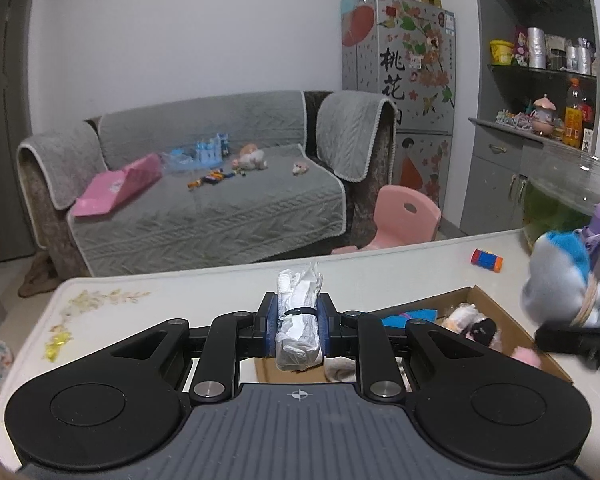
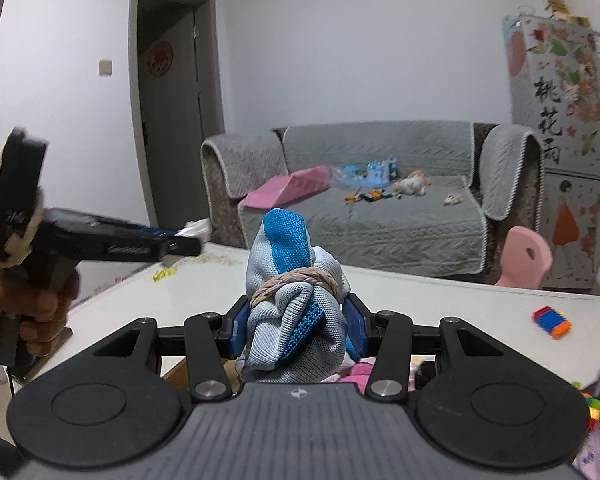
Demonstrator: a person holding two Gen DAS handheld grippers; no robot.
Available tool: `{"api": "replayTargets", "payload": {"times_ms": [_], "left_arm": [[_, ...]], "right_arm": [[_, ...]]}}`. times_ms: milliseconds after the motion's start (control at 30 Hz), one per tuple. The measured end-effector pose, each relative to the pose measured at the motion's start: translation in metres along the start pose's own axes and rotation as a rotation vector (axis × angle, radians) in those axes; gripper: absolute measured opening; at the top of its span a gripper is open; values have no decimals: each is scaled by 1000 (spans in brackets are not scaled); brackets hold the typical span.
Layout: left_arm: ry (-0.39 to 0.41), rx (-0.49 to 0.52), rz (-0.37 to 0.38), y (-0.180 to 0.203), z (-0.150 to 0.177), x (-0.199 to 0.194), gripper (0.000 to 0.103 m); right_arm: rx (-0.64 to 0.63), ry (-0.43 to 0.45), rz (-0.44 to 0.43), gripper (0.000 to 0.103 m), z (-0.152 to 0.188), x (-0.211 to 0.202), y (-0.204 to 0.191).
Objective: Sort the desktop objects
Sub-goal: 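Lift both held bundles and carry them over the cardboard box, then lower both bundles into the box and open both tools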
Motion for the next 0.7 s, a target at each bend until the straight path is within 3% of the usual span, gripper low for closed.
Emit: {"api": "replayTargets", "payload": {"times_ms": [367, 700], "left_arm": [[-99, -5, 10, -6, 37, 73, 26], [-148, 3, 44, 6, 63, 98, 26]], "right_arm": [[-20, -135, -23, 45, 40, 52, -7], [-18, -223, 16, 45, 65, 67, -5]]}}
Point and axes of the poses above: each gripper's, at about its wrist camera, not at the fingertips, and x roughly the way its jaws point, y to its right, z to its underside, the point moved 9 cm from there along x, roughly the way its jaws point, and after that the axes turned 13 degrees about y, right-handed, at the moved point
